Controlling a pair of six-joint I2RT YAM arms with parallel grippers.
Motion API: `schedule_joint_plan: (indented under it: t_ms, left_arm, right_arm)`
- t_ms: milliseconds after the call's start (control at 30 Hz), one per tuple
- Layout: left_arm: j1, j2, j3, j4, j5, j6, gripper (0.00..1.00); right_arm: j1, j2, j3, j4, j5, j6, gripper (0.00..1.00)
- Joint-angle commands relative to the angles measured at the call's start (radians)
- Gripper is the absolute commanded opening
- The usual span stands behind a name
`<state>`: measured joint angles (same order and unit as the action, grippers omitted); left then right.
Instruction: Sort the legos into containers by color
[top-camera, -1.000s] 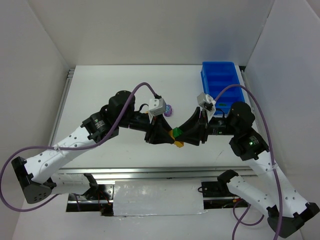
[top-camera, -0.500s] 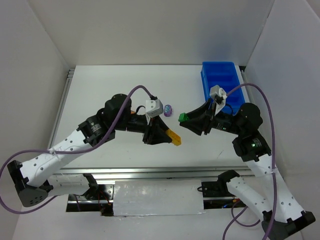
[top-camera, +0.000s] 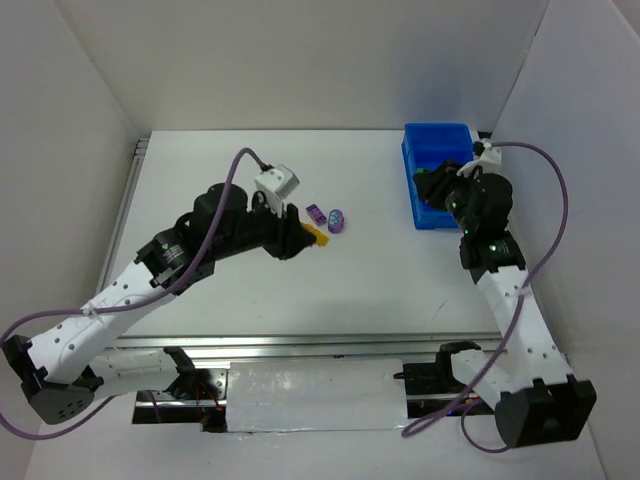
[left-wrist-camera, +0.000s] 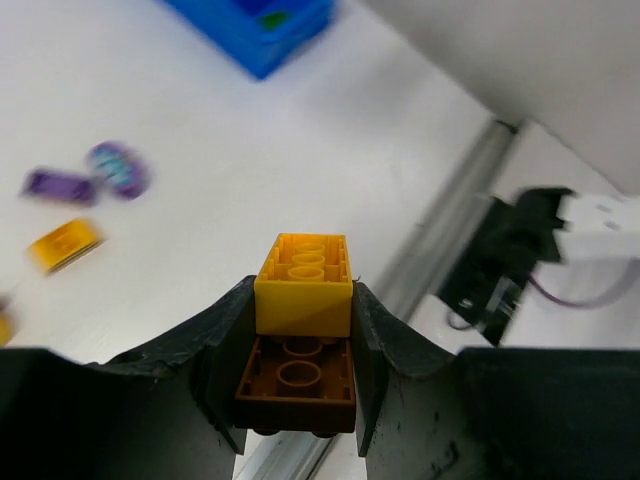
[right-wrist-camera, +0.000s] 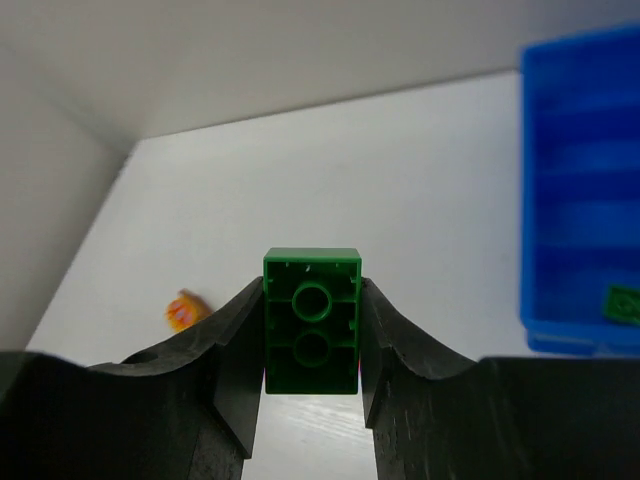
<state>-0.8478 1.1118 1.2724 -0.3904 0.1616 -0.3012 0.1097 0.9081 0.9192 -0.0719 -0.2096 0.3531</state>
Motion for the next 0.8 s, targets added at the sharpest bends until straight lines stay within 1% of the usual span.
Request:
schedule_joint_plan:
  t_ms: [0, 33, 100, 133, 167, 200, 300, 333, 400, 467, 567, 633, 767]
  left_arm:
    - [0.123, -0.023, 0.067, -0.135, -0.293, -0.131, 0.00]
    - [0.154, -0.024, 0.068, -0.181, -0.306, -0.159, 0.00]
    - [0.240, -0.043, 0.058, -0.208, -0.341, -0.176, 0.00]
    - [0.260, -0.059, 0.048, -0.215, -0.387, -0.193, 0.00]
    - [0.283, -0.066, 0.038, -0.232, -0.407, -0.196, 0.00]
    - [0.320, -0.075, 0.028, -0.246, -0.425, -0.196, 0.00]
    - [0.383, -0.073, 0.021, -0.266, -0.421, -0.178, 0.00]
    - [0.395, -0.075, 0.013, -0.269, -0.425, -0.171, 0.00]
    - [0.421, -0.078, -0.007, -0.271, -0.427, -0.158, 0.00]
    - [0.429, -0.092, -0.031, -0.271, -0.445, -0.151, 0.00]
    - [0.429, -0.130, -0.088, -0.237, -0.493, -0.130, 0.00]
    - [0.429, -0.165, -0.143, -0.214, -0.522, -0.125, 0.00]
    - [0.431, -0.194, -0.186, -0.194, -0.553, -0.127, 0.00]
  right_arm:
    - [-0.056, 0.101, 0.076, -0.011, 0.245, 0.093, 0.00]
    - [-0.083, 0.136, 0.089, -0.031, 0.278, 0.107, 0.00]
    - [-0.102, 0.167, 0.122, -0.038, 0.285, 0.119, 0.00]
    - [-0.138, 0.207, 0.135, -0.051, 0.306, 0.121, 0.00]
    - [-0.149, 0.231, 0.174, -0.069, 0.326, 0.124, 0.00]
    - [-0.178, 0.291, 0.197, -0.115, 0.344, 0.124, 0.00]
    - [-0.232, 0.401, 0.254, -0.172, 0.303, 0.127, 0.00]
    - [-0.248, 0.420, 0.257, -0.174, 0.280, 0.136, 0.00]
    - [-0.269, 0.457, 0.251, -0.158, 0.288, 0.138, 0.00]
    - [-0.269, 0.480, 0.263, -0.160, 0.331, 0.133, 0.00]
    - [-0.269, 0.573, 0.323, -0.219, 0.367, 0.113, 0.00]
    - [-0.268, 0.600, 0.352, -0.239, 0.374, 0.107, 0.00]
    - [-0.268, 0.614, 0.325, -0.195, 0.342, 0.124, 0.00]
